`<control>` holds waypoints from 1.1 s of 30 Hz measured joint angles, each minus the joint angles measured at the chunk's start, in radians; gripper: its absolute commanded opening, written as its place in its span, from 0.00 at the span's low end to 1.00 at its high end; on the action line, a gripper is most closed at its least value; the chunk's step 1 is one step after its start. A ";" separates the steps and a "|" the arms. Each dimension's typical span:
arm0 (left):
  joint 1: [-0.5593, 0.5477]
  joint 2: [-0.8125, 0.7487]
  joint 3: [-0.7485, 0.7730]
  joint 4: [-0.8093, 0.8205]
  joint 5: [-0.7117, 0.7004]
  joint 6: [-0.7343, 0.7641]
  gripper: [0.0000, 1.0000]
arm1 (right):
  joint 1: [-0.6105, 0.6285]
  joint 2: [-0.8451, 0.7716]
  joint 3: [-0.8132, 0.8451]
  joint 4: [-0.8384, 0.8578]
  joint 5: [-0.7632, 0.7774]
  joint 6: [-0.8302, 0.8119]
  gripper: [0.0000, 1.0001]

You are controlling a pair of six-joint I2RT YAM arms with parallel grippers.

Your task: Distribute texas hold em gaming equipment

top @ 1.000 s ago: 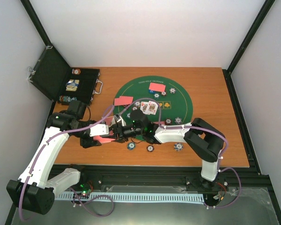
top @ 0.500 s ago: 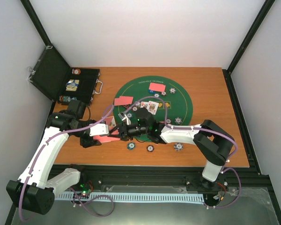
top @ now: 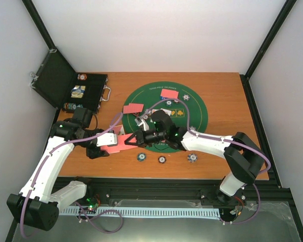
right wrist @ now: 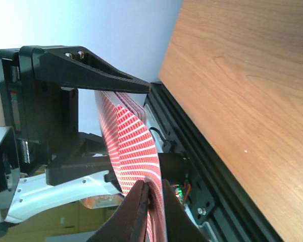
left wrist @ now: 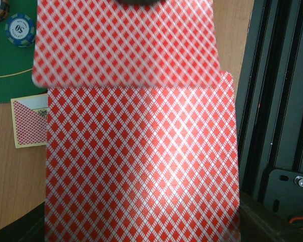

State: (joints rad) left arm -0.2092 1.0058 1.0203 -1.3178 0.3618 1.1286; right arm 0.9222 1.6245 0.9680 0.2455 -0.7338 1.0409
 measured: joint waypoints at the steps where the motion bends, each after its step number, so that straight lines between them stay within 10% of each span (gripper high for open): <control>1: 0.000 0.000 0.000 0.000 0.000 0.000 0.27 | -0.005 -0.008 0.003 -0.024 0.000 -0.013 0.03; 11: 0.000 0.006 0.019 -0.003 0.005 0.000 0.27 | -0.135 -0.071 0.125 -0.482 0.126 -0.292 0.03; 20: 0.000 0.007 0.019 -0.009 0.007 -0.001 0.27 | -0.198 0.150 0.574 -0.986 0.950 -0.672 0.03; 26: 0.000 0.007 0.019 -0.013 0.006 -0.002 0.27 | -0.199 0.414 0.664 -1.036 1.374 -0.874 0.03; 33: 0.000 0.007 0.019 -0.015 0.009 -0.003 0.27 | -0.204 0.517 0.664 -0.930 1.533 -1.156 0.03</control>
State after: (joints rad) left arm -0.2092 1.0126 1.0397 -1.3331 0.3706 1.1259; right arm 0.7177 2.1410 1.6318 -0.6849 0.7990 -0.1150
